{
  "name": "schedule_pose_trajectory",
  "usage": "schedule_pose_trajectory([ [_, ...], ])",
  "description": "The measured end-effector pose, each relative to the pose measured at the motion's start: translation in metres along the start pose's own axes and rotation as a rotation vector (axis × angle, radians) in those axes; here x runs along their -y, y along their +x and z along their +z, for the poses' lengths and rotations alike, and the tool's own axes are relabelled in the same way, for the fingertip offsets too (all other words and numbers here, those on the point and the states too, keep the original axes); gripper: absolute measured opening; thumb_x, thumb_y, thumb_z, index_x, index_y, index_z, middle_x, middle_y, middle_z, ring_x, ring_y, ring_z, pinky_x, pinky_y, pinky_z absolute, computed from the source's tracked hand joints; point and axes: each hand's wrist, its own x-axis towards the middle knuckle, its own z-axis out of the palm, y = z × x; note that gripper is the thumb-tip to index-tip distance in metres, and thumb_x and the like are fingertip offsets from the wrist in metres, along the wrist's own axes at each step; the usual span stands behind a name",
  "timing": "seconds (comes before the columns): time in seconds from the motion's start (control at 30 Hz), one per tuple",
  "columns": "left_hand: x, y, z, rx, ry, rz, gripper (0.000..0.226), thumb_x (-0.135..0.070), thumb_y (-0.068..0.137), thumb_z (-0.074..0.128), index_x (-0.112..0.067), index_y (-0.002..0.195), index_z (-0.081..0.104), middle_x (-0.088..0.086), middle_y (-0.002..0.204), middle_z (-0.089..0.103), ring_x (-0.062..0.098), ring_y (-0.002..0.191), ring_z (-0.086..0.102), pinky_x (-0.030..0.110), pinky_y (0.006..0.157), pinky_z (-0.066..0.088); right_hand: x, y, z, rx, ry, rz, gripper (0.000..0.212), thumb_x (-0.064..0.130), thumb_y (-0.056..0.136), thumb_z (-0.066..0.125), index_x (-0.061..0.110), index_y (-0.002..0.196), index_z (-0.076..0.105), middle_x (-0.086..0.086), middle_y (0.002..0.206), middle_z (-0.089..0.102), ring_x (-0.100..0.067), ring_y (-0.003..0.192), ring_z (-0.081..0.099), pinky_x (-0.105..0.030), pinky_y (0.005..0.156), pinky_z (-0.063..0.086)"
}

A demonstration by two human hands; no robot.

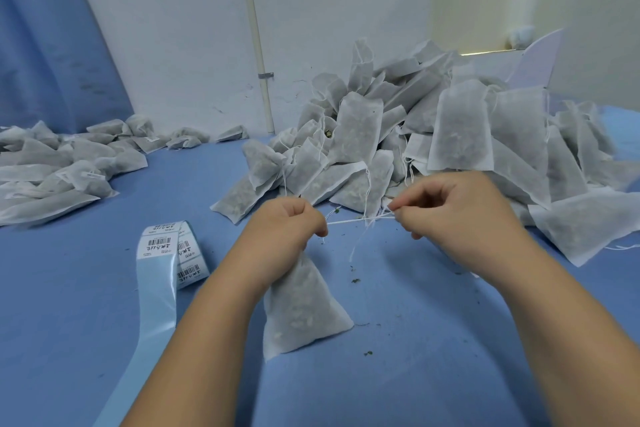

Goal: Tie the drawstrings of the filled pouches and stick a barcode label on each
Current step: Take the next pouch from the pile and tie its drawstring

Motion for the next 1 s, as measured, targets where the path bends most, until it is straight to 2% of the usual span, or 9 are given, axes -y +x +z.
schedule_pose_trajectory([
  [0.07,0.001,0.001,0.001,-0.016,0.026,0.002,0.014,-0.035,0.06,0.056,-0.026,0.051,0.059,0.001,0.059,0.038,0.012,0.049,0.03,0.025,0.048,0.023,-0.001,0.0,0.001,0.023,-0.012,0.005,0.023,0.001,0.077,0.068,0.02,0.066,0.074,0.009,0.05,0.063,0.0,0.044,0.053,-0.01,0.039,0.034],
  [0.2,0.001,0.001,0.001,-0.017,0.006,0.027,0.014,-0.036,0.062,0.057,-0.025,0.054,0.06,0.004,0.064,0.04,0.015,0.06,0.034,0.029,0.056,0.027,-0.005,0.004,0.001,-0.018,0.044,-0.003,0.023,0.004,0.078,0.069,0.024,0.066,0.073,0.005,0.055,0.064,-0.003,0.048,0.058,-0.01,0.048,0.042],
  [0.37,0.005,-0.001,0.001,0.099,0.06,0.05,0.015,-0.036,0.084,0.067,-0.026,0.073,0.067,-0.008,0.065,0.05,0.009,0.062,0.043,0.024,0.058,0.033,-0.01,0.009,0.003,-0.117,0.12,0.002,0.025,0.002,0.079,0.065,0.024,0.069,0.071,0.012,0.054,0.06,-0.003,0.048,0.052,-0.011,0.05,0.042],
  [0.47,0.006,-0.004,-0.002,0.242,0.062,-0.013,0.024,-0.054,0.072,0.065,-0.035,0.086,0.069,-0.014,0.076,0.061,0.006,0.073,0.056,0.024,0.072,0.042,-0.013,0.012,0.003,-0.176,0.151,0.015,0.025,0.001,0.08,0.063,0.023,0.072,0.069,0.016,0.051,0.057,-0.002,0.048,0.049,-0.011,0.05,0.04],
  [0.53,0.007,-0.005,-0.004,0.318,-0.013,-0.067,0.032,-0.051,0.067,0.063,-0.035,0.092,0.073,-0.016,0.088,0.069,0.003,0.085,0.063,0.024,0.083,0.046,-0.014,0.013,0.001,-0.209,0.187,0.021,0.024,0.001,0.081,0.063,0.023,0.073,0.068,0.015,0.052,0.058,-0.001,0.049,0.049,-0.01,0.051,0.04],
  [0.67,0.01,-0.009,-0.003,0.487,-0.241,-0.141,0.036,-0.037,0.058,0.066,-0.022,0.089,0.077,-0.003,0.08,0.061,0.015,0.075,0.057,0.029,0.074,0.046,-0.012,0.012,-0.001,-0.246,0.305,0.034,0.024,-0.001,0.082,0.062,0.021,0.075,0.069,0.012,0.057,0.06,-0.002,0.05,0.051,-0.011,0.051,0.043],
  [0.77,0.016,-0.006,-0.002,0.536,-0.376,-0.171,0.039,-0.031,0.055,0.068,-0.016,0.09,0.076,0.007,0.083,0.058,0.028,0.086,0.057,0.038,0.081,0.046,-0.008,0.009,-0.001,-0.237,0.408,0.024,0.023,-0.003,0.082,0.062,0.019,0.076,0.069,0.002,0.066,0.064,-0.004,0.052,0.053,-0.012,0.053,0.046],
  [0.93,0.02,-0.002,0.006,0.32,-0.394,-0.18,0.02,-0.03,0.089,0.069,-0.016,0.101,0.075,0.007,0.085,0.073,0.017,0.077,0.07,0.027,0.066,0.055,0.004,0.001,0.0,-0.152,0.525,-0.079,0.023,-0.008,0.082,0.064,0.015,0.078,0.067,-0.003,0.07,0.066,-0.005,0.059,0.059,-0.013,0.059,0.049],
  [1.0,0.02,0.001,0.014,0.211,-0.341,-0.168,0.02,-0.037,0.094,0.062,-0.023,0.102,0.073,0.002,0.091,0.075,0.014,0.082,0.071,0.028,0.073,0.056,0.008,-0.003,0.007,-0.09,0.534,-0.121,0.027,-0.011,0.082,0.065,0.015,0.076,0.067,0.003,0.069,0.064,-0.005,0.061,0.058,-0.013,0.06,0.048],
])
